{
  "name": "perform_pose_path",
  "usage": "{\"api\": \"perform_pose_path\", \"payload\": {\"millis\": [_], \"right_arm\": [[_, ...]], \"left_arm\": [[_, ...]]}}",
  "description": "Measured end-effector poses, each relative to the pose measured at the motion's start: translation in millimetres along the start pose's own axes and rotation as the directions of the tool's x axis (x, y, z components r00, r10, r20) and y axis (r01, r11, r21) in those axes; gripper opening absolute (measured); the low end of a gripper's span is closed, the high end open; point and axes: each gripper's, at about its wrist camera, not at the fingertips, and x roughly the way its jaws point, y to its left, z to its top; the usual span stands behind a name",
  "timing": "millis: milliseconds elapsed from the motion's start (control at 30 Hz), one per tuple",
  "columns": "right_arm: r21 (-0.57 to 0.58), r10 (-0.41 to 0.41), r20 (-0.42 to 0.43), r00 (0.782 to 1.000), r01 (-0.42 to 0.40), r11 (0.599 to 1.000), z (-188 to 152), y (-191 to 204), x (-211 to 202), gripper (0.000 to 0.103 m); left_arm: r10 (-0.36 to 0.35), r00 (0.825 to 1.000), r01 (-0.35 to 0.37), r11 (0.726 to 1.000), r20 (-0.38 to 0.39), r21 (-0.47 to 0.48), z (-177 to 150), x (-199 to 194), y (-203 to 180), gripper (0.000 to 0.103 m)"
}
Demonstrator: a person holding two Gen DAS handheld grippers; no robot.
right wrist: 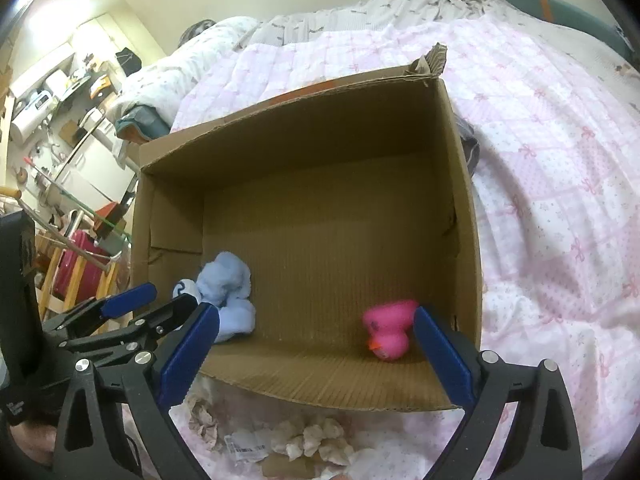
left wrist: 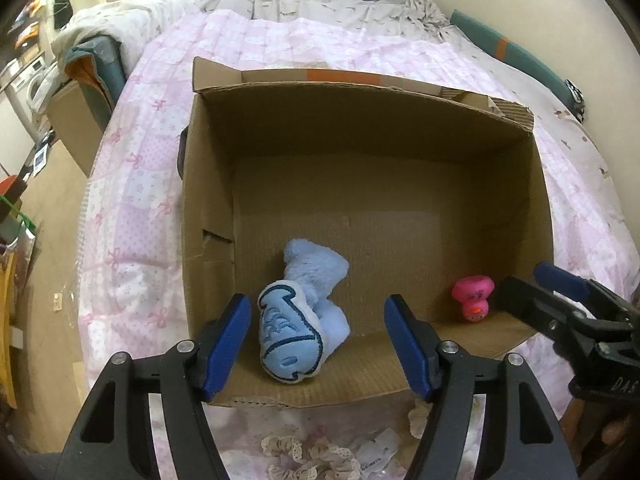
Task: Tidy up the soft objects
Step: 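Carry both items into the cardboard box and open both grippers, then withdraw both grippers from the box toward the remaining items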
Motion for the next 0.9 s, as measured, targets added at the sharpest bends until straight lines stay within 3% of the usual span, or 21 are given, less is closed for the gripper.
{"api": "perform_pose_path", "payload": {"millis": [433, 600, 900], "right_arm": [[0.032, -0.009, 0.05, 0.999, 0.007, 0.999, 0.9, -7.7, -20.7, 0.103], [0.03, -0.008, 0.059, 0.998, 0.007, 1.0, -8.0, -7.1, -38.6, 0.103], [0.027, -0.11, 0.029, 0.993, 0.109, 0.994, -39.7, -5.4, -58.3, 0.103]], "left_arm": [[0.023, 0.999, -0.022, 0.999, 0.027, -0.043, -7.9, -36.5, 20.2, 0.067], [0.03, 0.999, -0.028, 0.997, 0.019, -0.071, -25.3, -52.9, 33.8, 0.067], [0.064, 0.998, -0.064, 0.991, -0.002, -0.117, -55.9, -65.2, 48.5, 0.067]]}}
